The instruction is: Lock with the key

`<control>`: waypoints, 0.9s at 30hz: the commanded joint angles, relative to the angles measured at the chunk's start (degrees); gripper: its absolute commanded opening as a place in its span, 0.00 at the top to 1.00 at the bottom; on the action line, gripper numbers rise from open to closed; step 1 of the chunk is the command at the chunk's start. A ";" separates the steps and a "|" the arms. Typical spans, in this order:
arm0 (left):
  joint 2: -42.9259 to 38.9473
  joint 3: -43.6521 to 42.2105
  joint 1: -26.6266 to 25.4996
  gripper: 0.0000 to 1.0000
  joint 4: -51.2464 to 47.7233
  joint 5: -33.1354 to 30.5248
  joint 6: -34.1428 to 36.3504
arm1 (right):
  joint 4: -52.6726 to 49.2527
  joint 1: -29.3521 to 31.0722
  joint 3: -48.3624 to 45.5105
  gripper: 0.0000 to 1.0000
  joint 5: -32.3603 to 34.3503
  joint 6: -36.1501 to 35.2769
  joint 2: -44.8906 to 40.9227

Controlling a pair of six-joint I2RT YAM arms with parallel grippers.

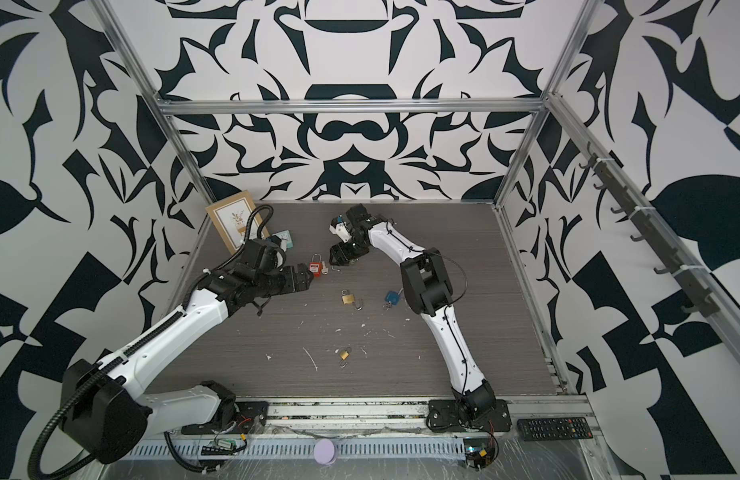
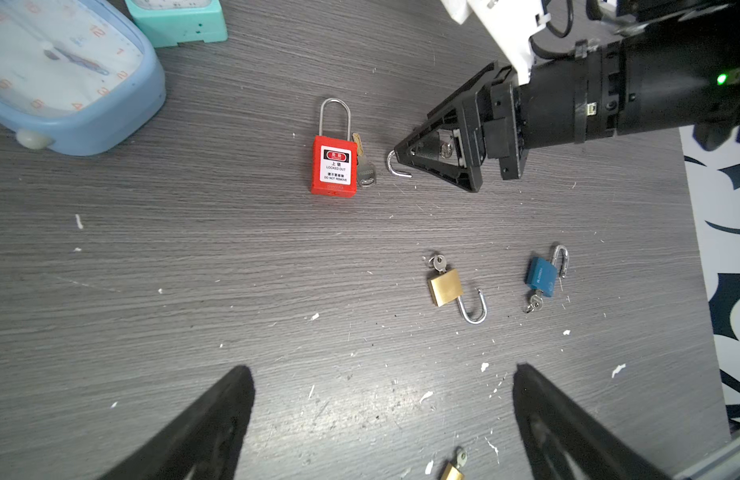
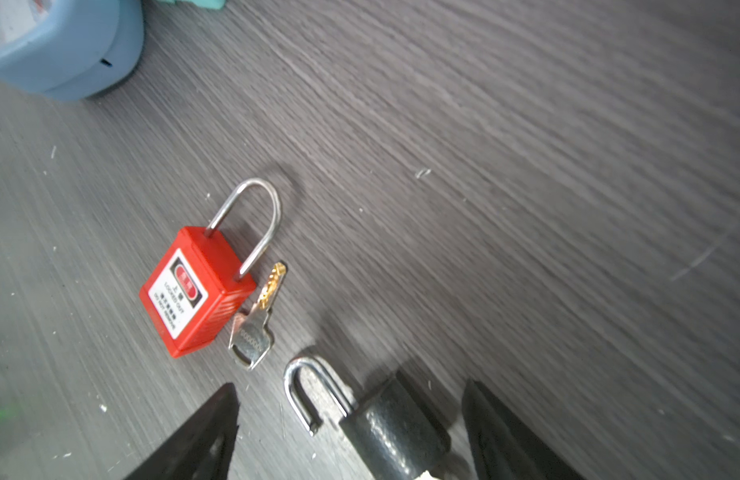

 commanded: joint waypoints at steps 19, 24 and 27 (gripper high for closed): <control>-1.06 -0.64 -0.15 0.01 -1.30 -0.28 -0.64 | 1.46 1.11 -12.19 0.37 11.74 1.69 -7.54; -0.99 -0.68 -0.15 0.00 -1.32 -0.62 -0.56 | 0.78 3.49 -9.46 0.38 17.32 -0.45 -5.61; -1.10 -0.90 -0.15 0.01 -1.45 -0.80 -0.55 | -0.10 4.79 -8.27 0.39 21.01 -1.86 -4.56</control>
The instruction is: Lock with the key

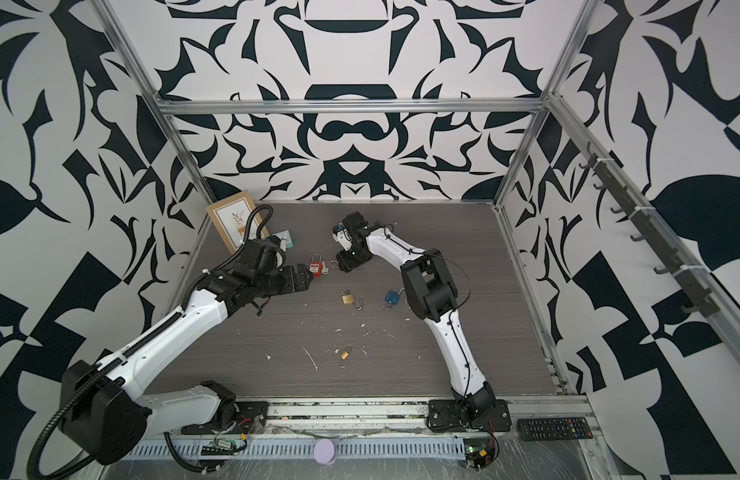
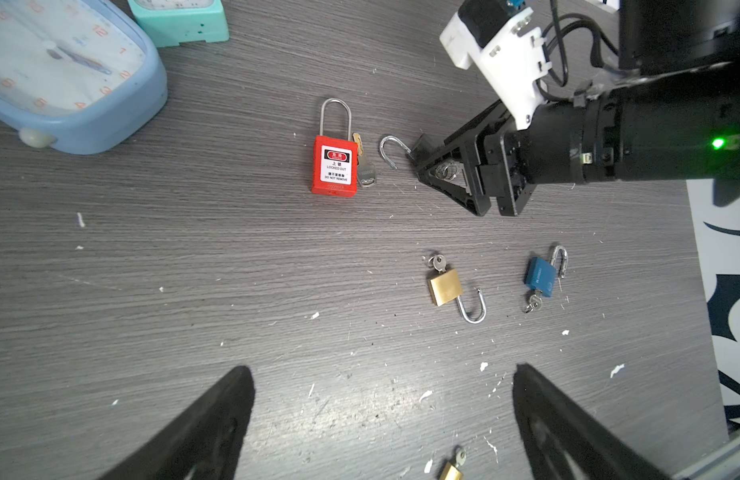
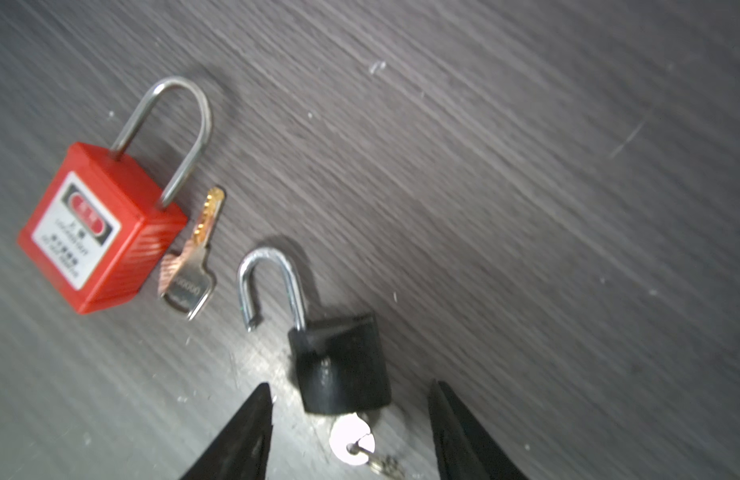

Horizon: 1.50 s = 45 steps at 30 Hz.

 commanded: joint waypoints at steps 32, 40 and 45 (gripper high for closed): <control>1.04 -0.57 -0.15 0.01 0.32 0.53 -0.55 | 9.39 2.08 -23.23 0.59 8.77 42.12 -12.50; 0.77 0.70 -0.49 0.01 -0.05 -0.45 -0.74 | 12.94 1.54 -24.39 0.43 1.39 38.75 -17.49; 2.18 2.92 -2.20 0.01 -0.32 -1.86 -0.99 | 16.66 -1.00 -30.45 0.39 -3.05 38.09 -23.27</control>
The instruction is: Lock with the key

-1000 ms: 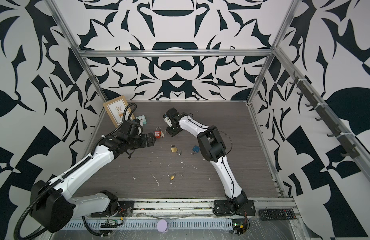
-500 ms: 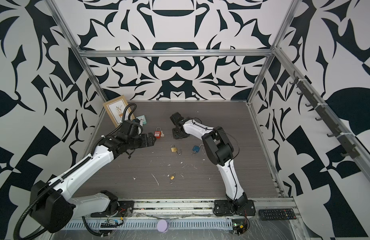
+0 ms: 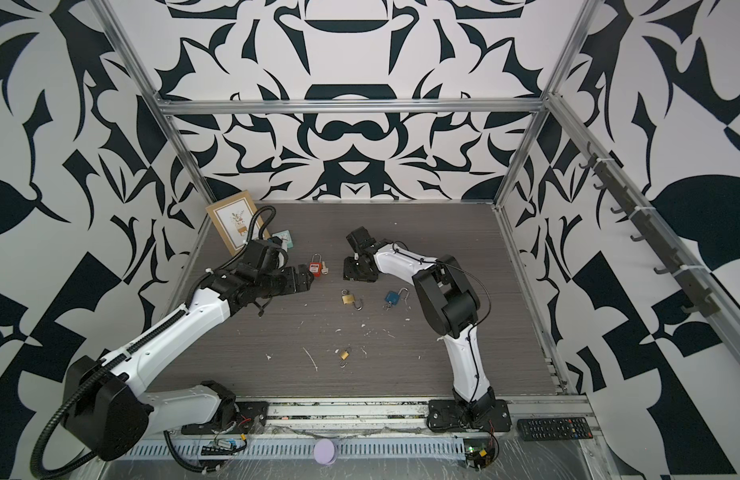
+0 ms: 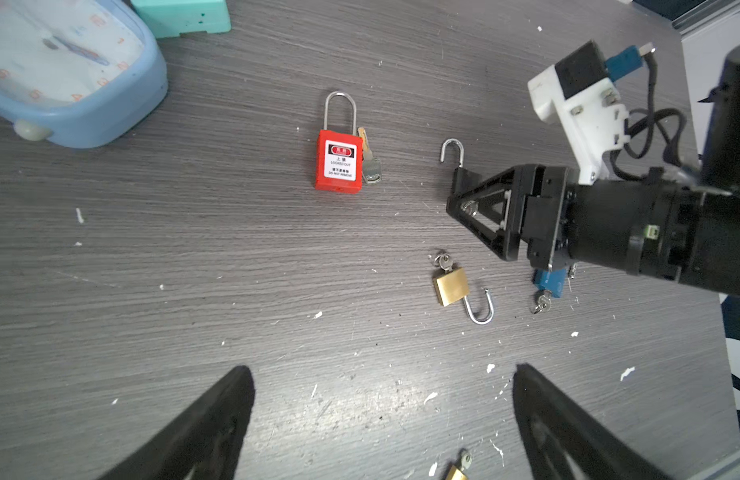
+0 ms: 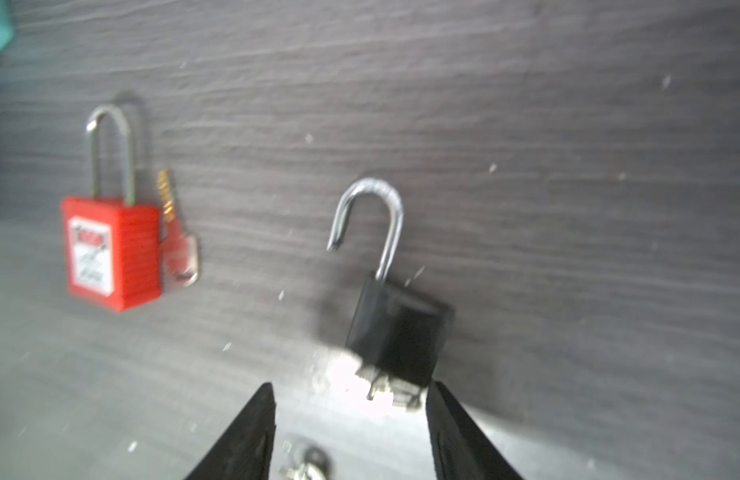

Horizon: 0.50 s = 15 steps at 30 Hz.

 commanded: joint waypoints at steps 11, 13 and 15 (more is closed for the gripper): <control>15.55 14.70 -6.88 0.00 -2.16 -1.73 4.76 | 3.04 -8.25 -17.40 0.37 4.45 -5.62 -23.21; 19.37 17.83 -7.72 0.02 -3.16 -1.73 6.09 | 2.27 -8.40 -19.86 0.34 8.04 -6.15 -26.38; 23.88 21.59 -8.56 0.05 -4.49 -1.84 7.27 | 1.86 -8.66 -22.69 0.27 11.38 -6.57 -29.61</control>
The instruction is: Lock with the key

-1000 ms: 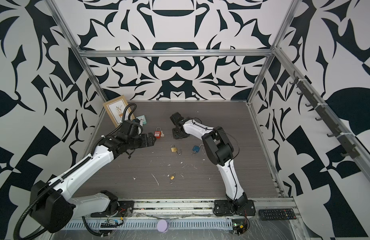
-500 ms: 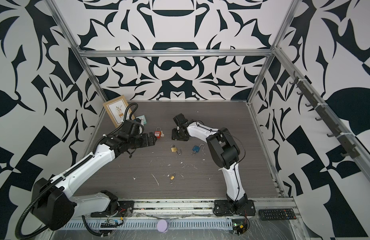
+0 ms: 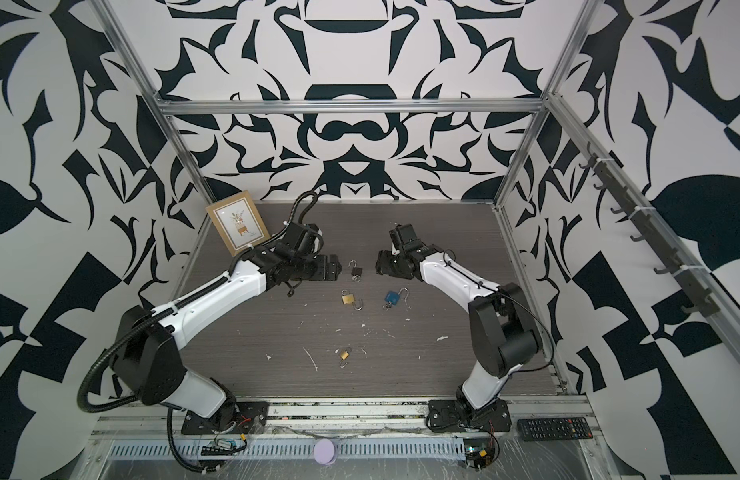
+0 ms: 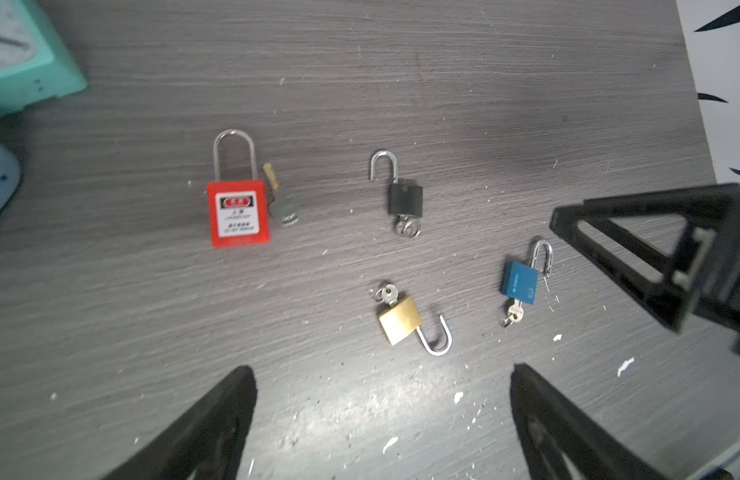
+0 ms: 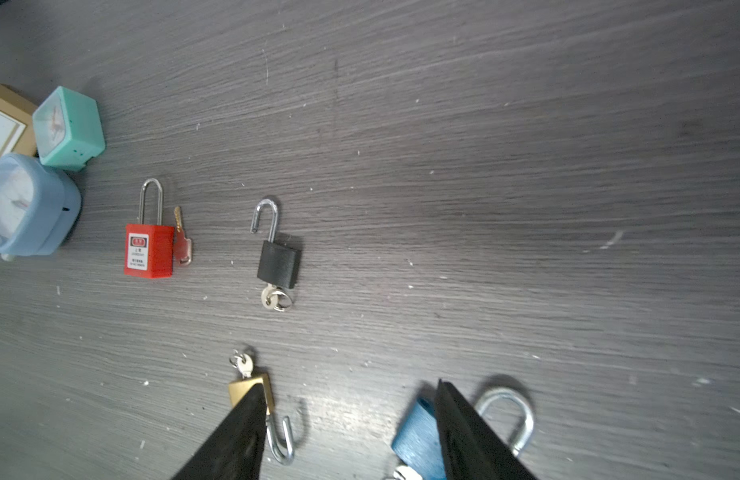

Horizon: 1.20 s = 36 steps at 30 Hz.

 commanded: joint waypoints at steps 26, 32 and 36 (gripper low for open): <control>35.54 27.71 -4.41 0.29 -8.48 -4.68 5.69 | 2.10 -0.74 -10.73 0.12 10.79 -3.70 -9.44; 38.09 29.03 -4.10 0.32 -8.02 -4.96 5.69 | 2.37 -0.98 -10.19 0.12 10.40 -4.18 -8.21; 39.47 30.13 -3.92 0.37 -8.35 -5.54 5.72 | 2.46 -1.08 -10.04 0.12 10.23 -4.27 -7.69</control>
